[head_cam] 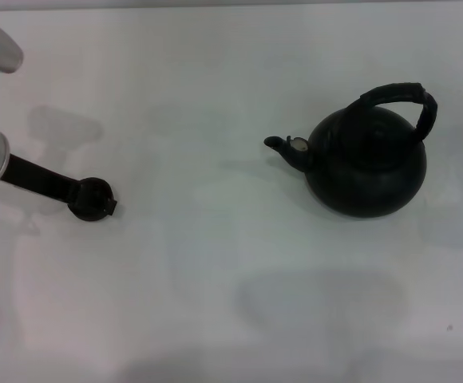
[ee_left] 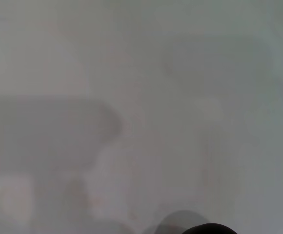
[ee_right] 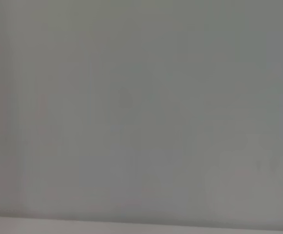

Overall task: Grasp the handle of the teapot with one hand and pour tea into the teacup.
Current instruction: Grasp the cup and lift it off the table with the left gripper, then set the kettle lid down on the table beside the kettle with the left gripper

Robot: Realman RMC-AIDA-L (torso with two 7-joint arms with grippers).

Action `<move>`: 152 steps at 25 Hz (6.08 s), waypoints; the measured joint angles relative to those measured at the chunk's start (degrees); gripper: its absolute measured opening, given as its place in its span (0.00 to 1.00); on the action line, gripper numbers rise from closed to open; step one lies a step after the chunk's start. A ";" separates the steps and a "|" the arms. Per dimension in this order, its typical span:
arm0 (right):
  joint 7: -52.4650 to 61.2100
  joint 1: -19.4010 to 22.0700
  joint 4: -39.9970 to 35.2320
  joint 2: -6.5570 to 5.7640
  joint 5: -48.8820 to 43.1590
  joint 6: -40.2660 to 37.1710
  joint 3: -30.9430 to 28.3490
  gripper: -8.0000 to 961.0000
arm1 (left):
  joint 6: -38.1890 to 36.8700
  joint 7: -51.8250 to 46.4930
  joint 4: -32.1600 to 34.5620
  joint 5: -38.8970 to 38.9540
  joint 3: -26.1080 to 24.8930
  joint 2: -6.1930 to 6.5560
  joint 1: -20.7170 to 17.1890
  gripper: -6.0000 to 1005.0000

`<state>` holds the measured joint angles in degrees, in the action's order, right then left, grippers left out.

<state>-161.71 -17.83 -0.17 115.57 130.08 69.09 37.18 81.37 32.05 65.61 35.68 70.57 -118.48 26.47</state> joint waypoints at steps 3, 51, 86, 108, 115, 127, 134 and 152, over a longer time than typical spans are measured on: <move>0.00 -0.01 0.00 0.00 0.00 -0.01 0.00 0.91 | -0.04 -0.06 -0.01 -0.16 0.00 0.01 0.31 0.74; 0.00 -0.71 0.16 0.28 -0.44 1.31 0.21 0.91 | -14.31 3.46 -15.89 13.79 18.42 -0.70 17.90 0.70; 0.00 -0.62 0.79 0.26 -0.44 1.36 0.16 0.91 | -17.08 3.44 -16.05 13.46 24.35 -0.70 17.91 0.71; 0.00 -0.43 0.88 0.26 -0.44 1.32 0.11 0.91 | -15.22 2.98 -16.08 13.22 24.18 -0.58 17.85 0.71; 0.00 -0.29 0.88 0.25 -0.42 1.23 0.01 0.91 | -14.80 2.61 -16.03 13.15 23.65 -0.48 17.30 0.71; -0.15 -0.39 0.88 0.18 -0.20 1.21 0.00 0.91 | -13.86 2.34 -15.70 11.71 23.71 -0.37 16.57 0.85; -0.25 -0.25 0.88 0.08 -0.17 1.23 0.00 0.91 | -11.96 2.23 -11.42 11.48 22.23 -0.34 14.28 0.88; -0.12 -0.28 0.88 0.09 -0.23 1.51 0.00 0.91 | -6.96 0.41 -0.88 6.78 19.25 -0.25 8.36 0.88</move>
<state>-161.84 -18.11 0.70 115.67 129.84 70.60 37.18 74.42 32.46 64.73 42.46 89.82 -118.74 34.84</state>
